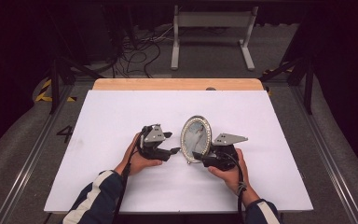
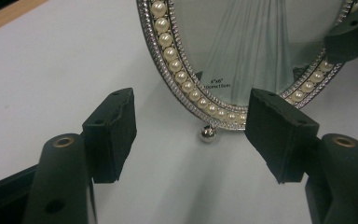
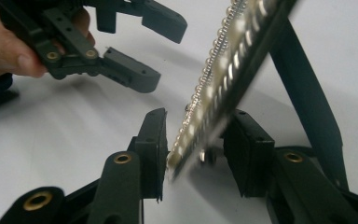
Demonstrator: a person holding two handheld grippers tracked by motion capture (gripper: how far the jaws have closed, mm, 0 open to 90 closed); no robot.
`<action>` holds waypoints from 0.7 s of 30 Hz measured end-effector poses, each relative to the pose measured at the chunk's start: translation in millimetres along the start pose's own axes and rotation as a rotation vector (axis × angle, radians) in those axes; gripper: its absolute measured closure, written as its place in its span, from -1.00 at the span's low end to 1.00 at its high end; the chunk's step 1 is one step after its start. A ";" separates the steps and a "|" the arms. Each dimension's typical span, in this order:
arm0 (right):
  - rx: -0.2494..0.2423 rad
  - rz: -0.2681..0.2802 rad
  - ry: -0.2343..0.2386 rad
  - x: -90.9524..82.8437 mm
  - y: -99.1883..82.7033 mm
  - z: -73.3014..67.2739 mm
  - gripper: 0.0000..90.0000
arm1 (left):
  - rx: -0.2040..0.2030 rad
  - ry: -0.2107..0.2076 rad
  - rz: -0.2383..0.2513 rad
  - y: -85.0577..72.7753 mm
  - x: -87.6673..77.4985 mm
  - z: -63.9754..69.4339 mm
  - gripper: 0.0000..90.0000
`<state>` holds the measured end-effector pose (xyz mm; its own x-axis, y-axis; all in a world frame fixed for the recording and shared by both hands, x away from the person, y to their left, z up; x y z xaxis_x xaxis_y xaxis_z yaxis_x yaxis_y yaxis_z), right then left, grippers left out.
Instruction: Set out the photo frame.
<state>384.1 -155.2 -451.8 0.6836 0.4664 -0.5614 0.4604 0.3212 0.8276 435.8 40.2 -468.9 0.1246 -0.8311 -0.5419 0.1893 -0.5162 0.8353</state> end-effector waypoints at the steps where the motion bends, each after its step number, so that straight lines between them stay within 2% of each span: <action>1: 0.000 0.004 -0.006 -2.5 -0.7 -0.1 0.34 | -0.003 0.001 0.002 1.1 2.9 -1.9 -0.26; 4: -0.008 0.032 -0.036 -14.1 -2.4 -1.3 0.37 | 0.009 -0.001 -0.005 1.8 5.0 -3.4 -0.28; 6: -0.015 0.037 -0.047 -17.5 -3.7 -1.8 0.38 | -0.002 -0.013 -0.005 2.4 7.3 -5.0 -0.28; 8: -0.022 0.052 -0.088 -25.5 -7.9 -1.6 0.44 | -0.014 -0.018 -0.001 3.9 9.8 -9.0 -0.32; 12: -0.011 0.092 -0.120 -38.8 -9.7 -1.4 0.58 | -0.026 -0.040 0.007 5.9 13.7 -12.5 -0.34; 18: 0.001 0.129 -0.144 -49.8 -11.0 -3.5 0.68 | -0.020 -0.060 0.013 9.4 21.4 -13.4 -0.35; 21: 0.007 0.153 -0.157 -52.6 -9.1 -3.4 0.72 | -0.020 -0.088 -0.002 10.5 28.3 -13.8 -0.37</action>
<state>342.1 -179.9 -429.8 0.8253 0.3747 -0.4223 0.3485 0.2504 0.9032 454.7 14.1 -476.8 0.0382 -0.8458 -0.5322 0.2091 -0.5140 0.8319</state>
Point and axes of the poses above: each handheld gripper's, and its own axes: x roughly forward along the jaws, y roughly out of its top, z roughly to its right, the point moved 5 cm from there along x, roughly forward along the jaws, and after that the axes turned 15 degrees about -y, right-handed, at the moved point
